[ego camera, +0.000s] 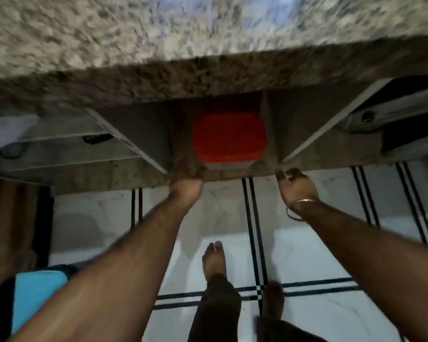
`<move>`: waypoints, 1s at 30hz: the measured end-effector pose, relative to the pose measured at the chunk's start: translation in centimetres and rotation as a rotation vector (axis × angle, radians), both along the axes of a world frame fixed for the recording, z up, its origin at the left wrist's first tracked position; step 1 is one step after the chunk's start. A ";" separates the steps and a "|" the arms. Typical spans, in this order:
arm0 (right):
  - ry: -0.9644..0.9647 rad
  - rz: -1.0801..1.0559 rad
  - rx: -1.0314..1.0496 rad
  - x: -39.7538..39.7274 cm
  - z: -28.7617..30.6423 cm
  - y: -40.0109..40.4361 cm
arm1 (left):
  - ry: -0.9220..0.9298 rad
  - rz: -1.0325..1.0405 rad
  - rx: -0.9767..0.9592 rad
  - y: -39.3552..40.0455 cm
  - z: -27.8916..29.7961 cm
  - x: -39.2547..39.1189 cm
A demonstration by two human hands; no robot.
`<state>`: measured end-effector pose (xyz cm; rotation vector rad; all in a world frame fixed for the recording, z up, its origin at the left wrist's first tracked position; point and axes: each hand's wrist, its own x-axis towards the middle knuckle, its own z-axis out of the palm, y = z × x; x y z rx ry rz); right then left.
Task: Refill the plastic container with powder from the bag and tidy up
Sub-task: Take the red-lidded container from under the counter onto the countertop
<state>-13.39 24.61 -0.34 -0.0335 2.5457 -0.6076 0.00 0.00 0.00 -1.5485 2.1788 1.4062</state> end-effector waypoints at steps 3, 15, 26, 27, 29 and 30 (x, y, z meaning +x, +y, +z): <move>0.004 -0.077 -0.145 -4.0 -6.9 -3.5 | 0.027 -0.024 0.059 -2.8 -7.9 -3.8; -0.541 -0.225 -0.602 -16.0 -19.7 -9.3 | 0.062 0.008 0.303 -9.8 -20.7 -13.6; -0.217 -0.510 -0.524 -1.3 3.1 -0.4 | 0.145 0.160 0.346 0.5 3.8 1.6; -0.205 -0.500 -0.462 0.0 6.2 0.8 | 0.124 0.149 0.334 1.5 7.4 3.3; -0.201 -0.446 -0.401 2.2 12.6 3.1 | 0.089 0.115 0.303 3.4 14.5 6.2; -0.200 -0.396 -0.374 3.0 15.7 4.1 | 0.075 0.098 0.281 4.2 17.9 7.6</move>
